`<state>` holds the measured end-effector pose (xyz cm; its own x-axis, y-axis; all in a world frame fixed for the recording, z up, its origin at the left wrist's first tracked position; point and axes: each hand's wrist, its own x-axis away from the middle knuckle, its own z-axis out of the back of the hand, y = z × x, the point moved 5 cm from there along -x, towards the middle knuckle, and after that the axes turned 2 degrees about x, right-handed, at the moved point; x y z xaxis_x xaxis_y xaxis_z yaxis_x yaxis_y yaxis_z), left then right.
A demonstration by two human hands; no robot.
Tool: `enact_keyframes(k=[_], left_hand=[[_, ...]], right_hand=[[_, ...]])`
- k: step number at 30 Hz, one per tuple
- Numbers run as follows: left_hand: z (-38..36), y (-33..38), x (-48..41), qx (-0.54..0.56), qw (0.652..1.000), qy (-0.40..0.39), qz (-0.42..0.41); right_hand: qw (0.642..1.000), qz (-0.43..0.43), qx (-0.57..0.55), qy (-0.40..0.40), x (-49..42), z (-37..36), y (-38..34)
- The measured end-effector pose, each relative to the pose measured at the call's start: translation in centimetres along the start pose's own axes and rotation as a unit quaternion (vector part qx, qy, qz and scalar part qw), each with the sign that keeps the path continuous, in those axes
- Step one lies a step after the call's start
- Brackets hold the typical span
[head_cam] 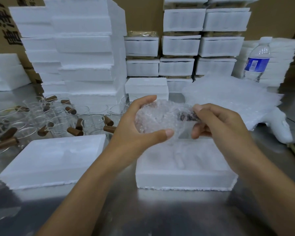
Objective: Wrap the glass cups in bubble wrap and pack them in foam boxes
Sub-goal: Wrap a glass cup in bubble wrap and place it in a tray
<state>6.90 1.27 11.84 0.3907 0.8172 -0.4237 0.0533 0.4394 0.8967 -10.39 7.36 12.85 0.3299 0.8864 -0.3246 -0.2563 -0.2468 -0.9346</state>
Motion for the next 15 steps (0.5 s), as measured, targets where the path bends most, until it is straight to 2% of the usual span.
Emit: enact_keyframes(k=[4,6,10,15], left_hand=[[-0.1,-0.2,-0.1,0.07,0.996,-0.028,0.05],[0.1,-0.1,-0.1,0.117,0.99,-0.031,0.068],[0.8,-0.3,-0.2,0.085,0.987,0.029,0.134],[0.5,-1.1,-0.2,0.173,0.964,0.045,0.198]], right_hand=[[0.987,-0.088,-0.135,-0.02,-0.2,0.0,0.4],[0.983,-0.114,-0.142,-0.012,-0.4,0.2,0.8],[0.982,-0.127,-0.136,0.003,-0.5,0.4,1.0],[0.982,-0.139,-0.125,-0.001,-0.4,0.2,1.4]])
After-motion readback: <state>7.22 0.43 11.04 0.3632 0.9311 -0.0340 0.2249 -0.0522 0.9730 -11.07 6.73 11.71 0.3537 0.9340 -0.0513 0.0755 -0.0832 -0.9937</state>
